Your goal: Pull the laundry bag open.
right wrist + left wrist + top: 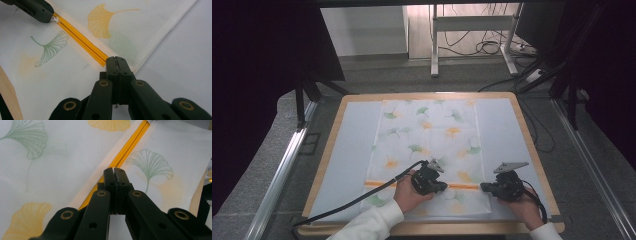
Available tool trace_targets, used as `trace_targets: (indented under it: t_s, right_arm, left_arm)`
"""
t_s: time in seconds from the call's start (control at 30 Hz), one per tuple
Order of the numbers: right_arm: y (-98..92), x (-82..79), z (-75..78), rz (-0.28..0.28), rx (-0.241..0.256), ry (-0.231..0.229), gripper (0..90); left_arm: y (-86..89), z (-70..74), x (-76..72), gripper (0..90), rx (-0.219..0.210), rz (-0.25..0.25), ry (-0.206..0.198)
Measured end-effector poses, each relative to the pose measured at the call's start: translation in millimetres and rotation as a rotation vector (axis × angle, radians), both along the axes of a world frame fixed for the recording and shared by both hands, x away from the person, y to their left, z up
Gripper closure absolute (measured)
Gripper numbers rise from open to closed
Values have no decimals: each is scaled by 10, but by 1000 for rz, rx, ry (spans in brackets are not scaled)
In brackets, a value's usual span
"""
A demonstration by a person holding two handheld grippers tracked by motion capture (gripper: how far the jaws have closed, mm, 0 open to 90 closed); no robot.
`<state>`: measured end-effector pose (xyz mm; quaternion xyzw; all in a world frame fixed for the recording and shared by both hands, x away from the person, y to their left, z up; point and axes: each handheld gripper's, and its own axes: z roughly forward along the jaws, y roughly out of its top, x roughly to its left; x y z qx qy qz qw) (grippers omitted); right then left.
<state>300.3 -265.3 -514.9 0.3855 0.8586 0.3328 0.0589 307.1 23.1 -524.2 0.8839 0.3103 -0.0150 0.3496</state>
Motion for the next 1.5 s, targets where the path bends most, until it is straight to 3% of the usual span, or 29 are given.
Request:
trace_targets:
  t_s: [0.3,0.4,1.5]
  right_arm:
    - [1,0,0,0,0,0,900]
    - [0,0,0,1,-1,-1,900]
    - [1,-2,0,-1,0,-1,899]
  left_arm:
    - [158,1,-33,900,13,17,-13]
    - [286,-17,-26,900,-8,34,7]
    - [1034,-62,-163,900,-14,128,13]
